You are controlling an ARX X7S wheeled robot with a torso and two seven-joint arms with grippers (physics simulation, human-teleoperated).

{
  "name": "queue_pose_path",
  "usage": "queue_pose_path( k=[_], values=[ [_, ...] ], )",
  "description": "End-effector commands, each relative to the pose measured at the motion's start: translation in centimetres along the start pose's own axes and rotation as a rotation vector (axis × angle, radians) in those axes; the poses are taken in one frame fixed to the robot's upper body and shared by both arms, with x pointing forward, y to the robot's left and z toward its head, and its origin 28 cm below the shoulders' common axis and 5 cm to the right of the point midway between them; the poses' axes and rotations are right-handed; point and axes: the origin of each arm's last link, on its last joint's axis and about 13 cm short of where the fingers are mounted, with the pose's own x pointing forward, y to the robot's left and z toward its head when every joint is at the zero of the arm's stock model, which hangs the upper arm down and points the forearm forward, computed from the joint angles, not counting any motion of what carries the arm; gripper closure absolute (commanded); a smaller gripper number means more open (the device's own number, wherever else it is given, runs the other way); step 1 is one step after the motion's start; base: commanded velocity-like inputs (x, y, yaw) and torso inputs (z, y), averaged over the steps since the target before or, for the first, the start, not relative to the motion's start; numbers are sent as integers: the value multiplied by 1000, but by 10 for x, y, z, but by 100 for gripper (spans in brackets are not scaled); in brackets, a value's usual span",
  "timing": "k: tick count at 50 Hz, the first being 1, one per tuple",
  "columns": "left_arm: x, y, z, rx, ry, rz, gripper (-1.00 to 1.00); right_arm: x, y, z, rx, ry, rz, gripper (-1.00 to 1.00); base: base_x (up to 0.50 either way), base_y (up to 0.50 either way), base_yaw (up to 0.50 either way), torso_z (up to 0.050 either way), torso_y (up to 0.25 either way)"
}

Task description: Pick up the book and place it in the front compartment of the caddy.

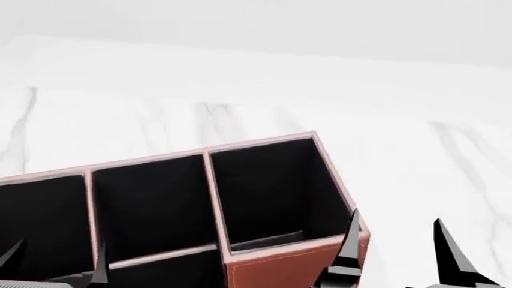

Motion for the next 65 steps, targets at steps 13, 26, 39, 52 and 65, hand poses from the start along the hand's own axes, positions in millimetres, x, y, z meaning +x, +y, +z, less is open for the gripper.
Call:
queue_pose_path(
  k=[13,26,39,52,65],
  values=[
    [0,2,2,-9,-16,12,-100,-1,-3,0,-6,-38,-15,-100,0,0,500,0,0],
    [1,2,1,-11,-14,12,-100,-1,-3,-1,-11,-42,-8,-100,0,0,500,0,0],
    [1,1,2,-14,-4,3,-100,0,-3,-1,-10,-34,-7,-100,0,0,500,0,0],
    [1,2,8,22,47,-140,-100,18,-15,-2,-73,21,-82,-100,-13,31,115,0,0],
    [-16,9,48,201,66,-513,-100,27,-25,3,-79,-6,-136,-100,0,0,0,0,0]
  ],
)
